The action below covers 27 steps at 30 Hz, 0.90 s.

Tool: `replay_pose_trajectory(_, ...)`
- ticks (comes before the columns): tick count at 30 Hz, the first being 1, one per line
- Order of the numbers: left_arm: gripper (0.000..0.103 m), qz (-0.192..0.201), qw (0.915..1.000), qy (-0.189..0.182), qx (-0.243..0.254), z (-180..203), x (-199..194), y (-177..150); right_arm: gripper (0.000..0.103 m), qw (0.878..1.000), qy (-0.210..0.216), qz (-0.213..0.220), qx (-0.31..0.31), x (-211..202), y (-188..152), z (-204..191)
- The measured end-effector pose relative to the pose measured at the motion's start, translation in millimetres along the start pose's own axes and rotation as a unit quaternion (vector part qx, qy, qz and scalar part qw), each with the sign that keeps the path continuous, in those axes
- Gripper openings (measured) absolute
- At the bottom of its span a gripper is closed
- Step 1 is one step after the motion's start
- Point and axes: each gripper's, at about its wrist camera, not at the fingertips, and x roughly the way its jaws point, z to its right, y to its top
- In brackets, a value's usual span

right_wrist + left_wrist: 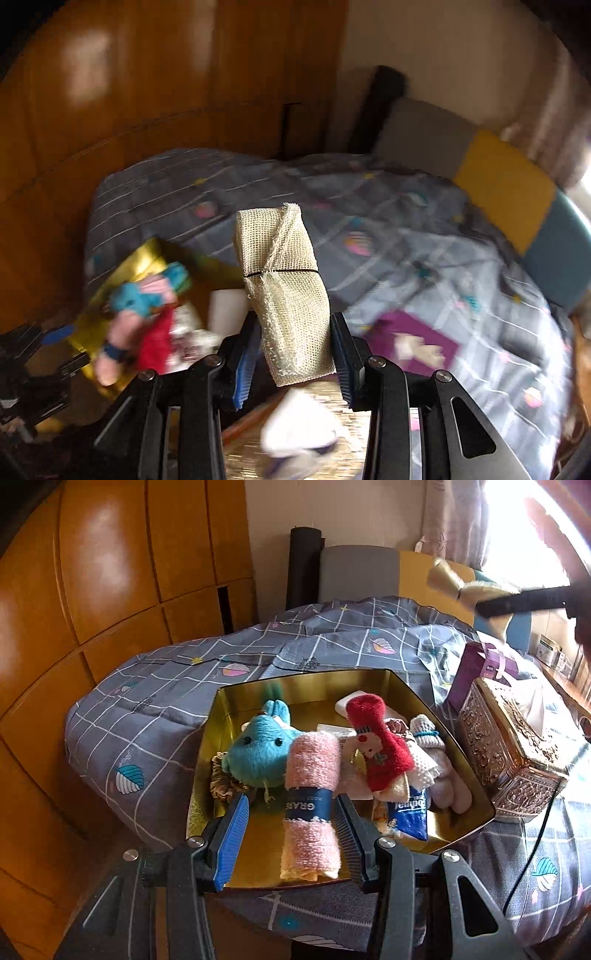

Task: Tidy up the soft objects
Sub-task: 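Open the left tool to release the towel roll while right tool lifts beige cloth, then lower the beige cloth into the gold tray and open the right tool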

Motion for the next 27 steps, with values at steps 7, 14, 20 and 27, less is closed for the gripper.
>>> replay_pose_trajectory(7,0.048,0.001,0.9993,0.016,-0.033,-25,-1,-2,0.038,0.995,0.083,-0.032,-0.045,34,-25,-68)
replay_pose_trajectory(14,0.048,0.001,0.9973,0.034,-0.066,-47,2,-4,0.038,0.988,0.128,-0.062,-0.061,61,-52,-126)
replay_pose_trajectory(20,0.048,-0.004,0.9978,0.026,-0.061,-40,9,-5,0.041,0.994,0.050,-0.088,-0.033,109,-48,-147)
replay_pose_trajectory(27,0.048,-0.003,0.9979,0.034,-0.055,-31,15,6,0.041,0.992,0.018,-0.123,0.014,148,-44,-127)
